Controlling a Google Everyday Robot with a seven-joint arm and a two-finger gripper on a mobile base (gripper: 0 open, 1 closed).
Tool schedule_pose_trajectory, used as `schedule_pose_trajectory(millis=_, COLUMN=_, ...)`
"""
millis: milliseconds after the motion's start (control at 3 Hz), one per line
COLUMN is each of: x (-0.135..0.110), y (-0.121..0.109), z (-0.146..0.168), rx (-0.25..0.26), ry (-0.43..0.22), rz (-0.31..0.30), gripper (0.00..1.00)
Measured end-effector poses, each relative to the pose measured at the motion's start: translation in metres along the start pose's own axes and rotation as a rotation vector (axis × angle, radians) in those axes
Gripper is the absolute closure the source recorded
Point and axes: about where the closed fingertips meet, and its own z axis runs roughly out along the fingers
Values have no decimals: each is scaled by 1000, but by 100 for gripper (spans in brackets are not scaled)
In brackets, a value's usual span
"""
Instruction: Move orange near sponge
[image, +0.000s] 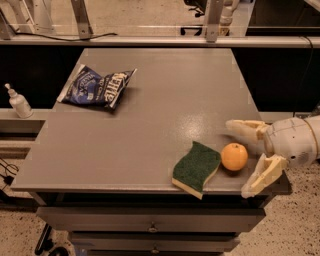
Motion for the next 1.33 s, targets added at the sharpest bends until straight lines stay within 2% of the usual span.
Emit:
schedule_pose_trajectory(millis=333, x=0, y=-4, z=-3, rx=8, ry=7, rz=-3, gripper=0)
schedule_pose_trajectory(millis=667, x=0, y=-29, z=-26, rx=59, ry=35, rz=-33, gripper=0)
schedule_pose_trajectory(millis=1000, x=-4, y=-70, z=-73, rx=154, ry=86, rz=-94, gripper=0)
schedule_pose_trajectory(millis=1333, x=-28, y=-108, z=-116, rx=234, ry=122, rz=-179, gripper=0)
